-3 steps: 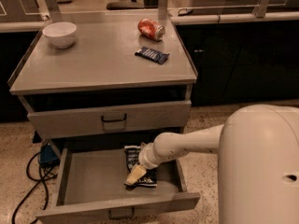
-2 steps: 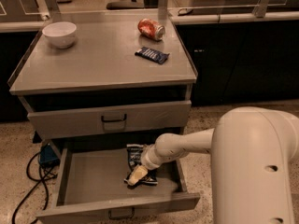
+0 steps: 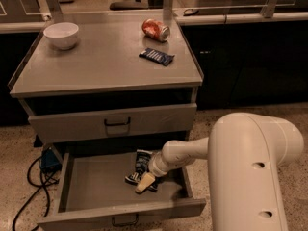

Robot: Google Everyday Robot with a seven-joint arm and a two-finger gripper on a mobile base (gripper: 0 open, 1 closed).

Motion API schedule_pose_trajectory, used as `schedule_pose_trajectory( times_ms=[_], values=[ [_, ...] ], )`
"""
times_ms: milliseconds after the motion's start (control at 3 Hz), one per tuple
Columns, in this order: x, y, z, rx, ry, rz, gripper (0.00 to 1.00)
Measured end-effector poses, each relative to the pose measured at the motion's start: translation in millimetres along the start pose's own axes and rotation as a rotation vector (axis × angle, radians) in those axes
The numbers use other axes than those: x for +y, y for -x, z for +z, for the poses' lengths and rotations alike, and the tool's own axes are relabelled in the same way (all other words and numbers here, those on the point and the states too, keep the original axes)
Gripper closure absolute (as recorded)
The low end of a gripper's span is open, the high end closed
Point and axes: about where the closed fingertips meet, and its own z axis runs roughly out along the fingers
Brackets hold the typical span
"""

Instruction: Pick blue chip bag from middle drawer and place on counter

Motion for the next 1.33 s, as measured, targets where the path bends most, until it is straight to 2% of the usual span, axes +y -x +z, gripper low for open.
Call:
schedule_pose_trajectory(
  times_ms=[333, 1333],
  values=[
    [0.0, 0.0, 0.0, 0.0, 0.0, 0.0, 0.19],
    [0.2, 0.0, 0.1, 0.0, 0.0, 0.0, 0.89]
  ],
)
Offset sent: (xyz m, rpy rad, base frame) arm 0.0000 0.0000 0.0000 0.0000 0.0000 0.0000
